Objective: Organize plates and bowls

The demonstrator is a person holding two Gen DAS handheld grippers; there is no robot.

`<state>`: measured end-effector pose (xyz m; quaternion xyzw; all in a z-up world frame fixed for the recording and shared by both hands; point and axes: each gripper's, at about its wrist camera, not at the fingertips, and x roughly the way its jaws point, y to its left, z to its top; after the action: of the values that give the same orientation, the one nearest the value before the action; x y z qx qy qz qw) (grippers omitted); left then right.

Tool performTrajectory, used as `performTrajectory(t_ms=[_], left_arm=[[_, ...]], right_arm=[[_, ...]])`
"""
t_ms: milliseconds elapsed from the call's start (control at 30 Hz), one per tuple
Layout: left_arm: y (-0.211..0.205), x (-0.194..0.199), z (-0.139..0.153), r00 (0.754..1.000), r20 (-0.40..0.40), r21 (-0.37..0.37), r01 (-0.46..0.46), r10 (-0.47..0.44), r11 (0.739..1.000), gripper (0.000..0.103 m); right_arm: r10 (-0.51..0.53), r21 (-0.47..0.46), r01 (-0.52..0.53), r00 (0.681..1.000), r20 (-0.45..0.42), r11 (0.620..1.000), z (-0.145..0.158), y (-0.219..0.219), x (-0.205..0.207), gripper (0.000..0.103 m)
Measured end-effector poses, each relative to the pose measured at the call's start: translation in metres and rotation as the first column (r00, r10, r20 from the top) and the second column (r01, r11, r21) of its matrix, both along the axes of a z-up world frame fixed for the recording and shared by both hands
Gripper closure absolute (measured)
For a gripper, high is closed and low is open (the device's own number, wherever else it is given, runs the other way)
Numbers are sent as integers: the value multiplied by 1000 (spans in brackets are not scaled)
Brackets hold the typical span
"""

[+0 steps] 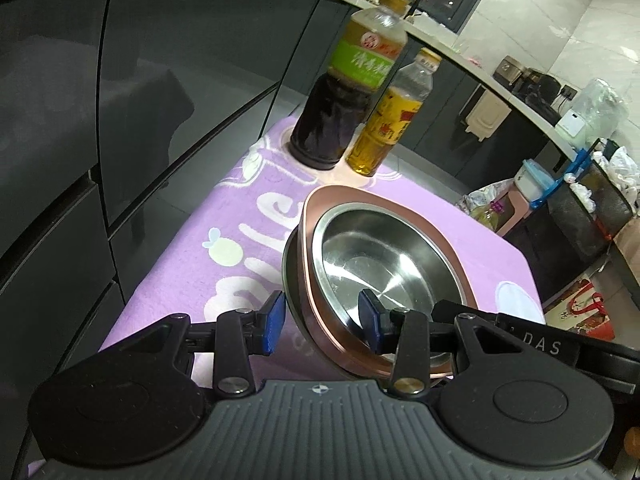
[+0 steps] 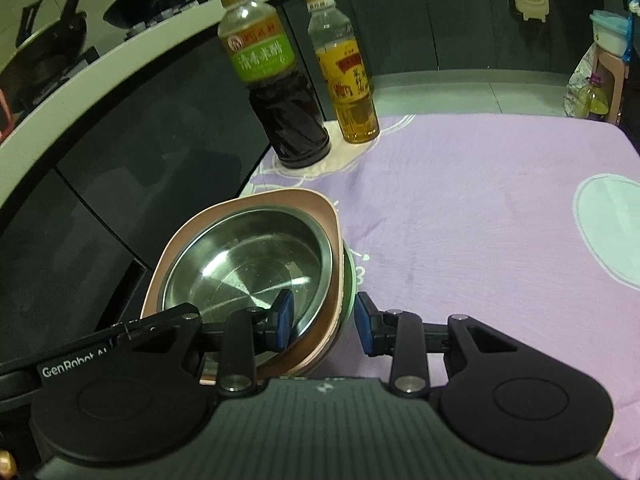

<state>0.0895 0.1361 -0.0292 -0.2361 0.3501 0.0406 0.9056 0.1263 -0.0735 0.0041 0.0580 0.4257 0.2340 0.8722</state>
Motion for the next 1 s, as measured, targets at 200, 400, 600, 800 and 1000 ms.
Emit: performTrajectory(t_ms=[200,400,600,800,1000], left_arm=[[-16,-20,10,999,27,16,19,-20,1000,62],[-28,-25,-5,998,-25,28,60,-59,998,62],[-29,-35,-19,997,-41,20,74,-73,997,62],[-44,-40,-14,992,-23,91,126,-124,988,63],[-44,-44,-17,990,-17,74,140,-139,987,63]], right_arm=[[-3,38,2,1000,28,999,12,-18,-24,77],[-37,39,35,997,67,999,17,-33,-45,77],[-26,5,26,999,28,1000,6,-28,-46,77],[-19,-10,19,999,34,1000,2,-32,-58,76],[-31,33,31,999,-15,999,-10,-43,-56,69]])
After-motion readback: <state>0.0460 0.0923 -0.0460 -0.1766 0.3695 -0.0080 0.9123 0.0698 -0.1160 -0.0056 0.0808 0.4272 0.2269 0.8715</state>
